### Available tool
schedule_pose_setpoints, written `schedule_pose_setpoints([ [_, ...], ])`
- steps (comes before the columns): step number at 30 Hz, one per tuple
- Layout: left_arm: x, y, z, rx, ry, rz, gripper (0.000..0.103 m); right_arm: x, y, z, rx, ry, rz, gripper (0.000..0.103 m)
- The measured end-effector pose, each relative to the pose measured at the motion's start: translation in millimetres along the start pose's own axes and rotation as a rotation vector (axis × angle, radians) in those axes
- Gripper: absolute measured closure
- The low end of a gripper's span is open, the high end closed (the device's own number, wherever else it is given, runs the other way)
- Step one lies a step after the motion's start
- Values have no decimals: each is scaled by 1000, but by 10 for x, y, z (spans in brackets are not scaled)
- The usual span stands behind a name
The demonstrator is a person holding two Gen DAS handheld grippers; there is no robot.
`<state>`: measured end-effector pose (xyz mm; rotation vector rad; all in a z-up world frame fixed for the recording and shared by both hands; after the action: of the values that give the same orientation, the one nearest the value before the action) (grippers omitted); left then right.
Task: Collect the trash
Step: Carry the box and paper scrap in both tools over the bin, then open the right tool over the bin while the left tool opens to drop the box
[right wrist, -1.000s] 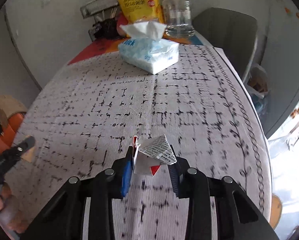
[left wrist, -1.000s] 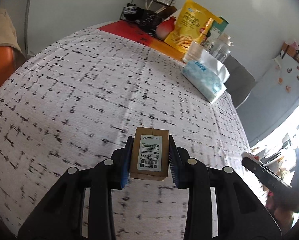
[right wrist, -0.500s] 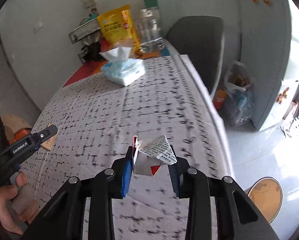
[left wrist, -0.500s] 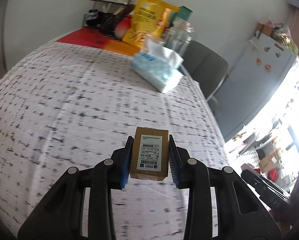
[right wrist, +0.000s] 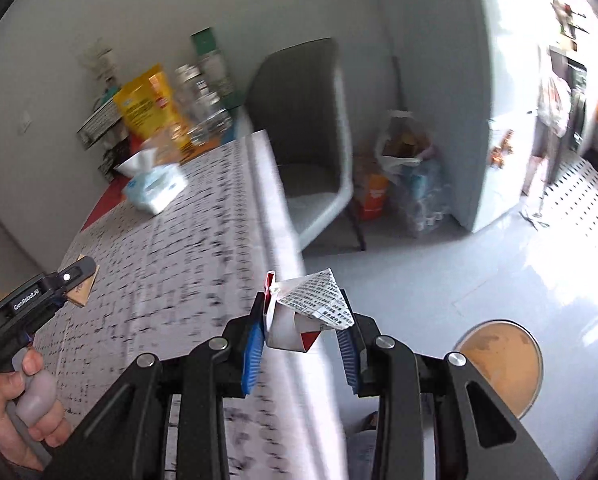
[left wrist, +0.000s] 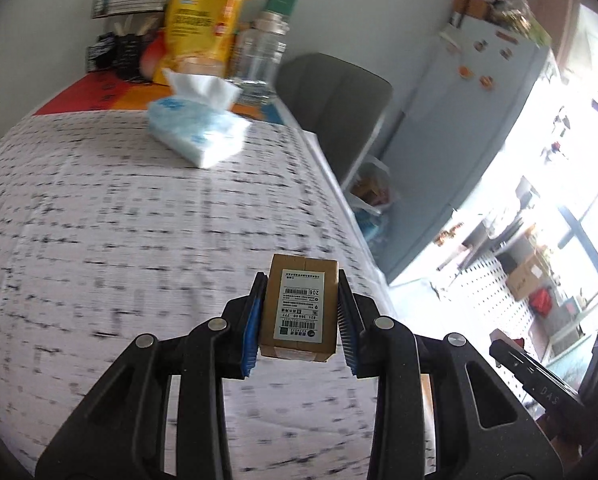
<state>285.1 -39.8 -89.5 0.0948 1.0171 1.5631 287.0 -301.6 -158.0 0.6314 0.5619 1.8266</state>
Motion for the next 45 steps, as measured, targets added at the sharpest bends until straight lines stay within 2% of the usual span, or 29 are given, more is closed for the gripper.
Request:
schedule_pose_setpoints([
  [16,-1602,-711,-773,175,-188,-121,70,-1878,111,-669,23,-292,-200,69],
  [18,-1771,-781,-887,204,-206,-136,70,-2063,83,-742,30,-318,-216,66],
  [19,-1881,-816,-968,221,-222,-145,70,-2174,74,-789,36,-336,-230,61],
  [20,-1969,-845,-1036,234,-237,-153,70,-2233,81,-814,37,-345,-239,49],
  [23,-2232,-950,-1287,289,-275,-179,70,-2456,229,-945,10,-390,-266,33],
  [24,-2304,-986,-1358,306,-283,-185,70,-2517,294,-987,-2,-402,-272,30],
  [34,-3066,-1257,-2160,473,-368,-267,68,-2884,901,-1441,-33,-498,-339,29],
  [35,-3119,-1271,-2214,492,-373,-282,64,-2900,969,-1474,-37,-506,-348,29],
  [36,-3202,-1293,-2290,525,-384,-308,43,-2916,1008,-1490,-41,-510,-353,29],
  [37,-3249,-1298,-2340,530,-392,-322,26,-2930,1048,-1509,-44,-514,-359,29],
  [39,-3287,-1307,-2362,498,-409,-309,22,-2959,1112,-1536,-50,-525,-370,29],
  [42,-3237,-1297,-2300,525,-361,-323,17,-2949,1160,-1566,-54,-537,-378,29],
  [43,-3185,-1251,-2238,513,-346,-332,12,-2941,1169,-1574,-53,-536,-379,29],
  [45,-3060,-1163,-2113,473,-344,-322,10,-2910,1161,-1577,-49,-532,-375,29],
])
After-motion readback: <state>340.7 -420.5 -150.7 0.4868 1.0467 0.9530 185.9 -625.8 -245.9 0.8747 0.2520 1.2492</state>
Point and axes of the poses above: each gripper's, at about its wrist camera, not at the fingertips, and y roughly against the way its jaws point, x to its left, z to its top, the point moved 6 cm from there along -y, roughly the way its jaws point, and after that the axes turned 13 degrees about y, right-handed, at the moved point
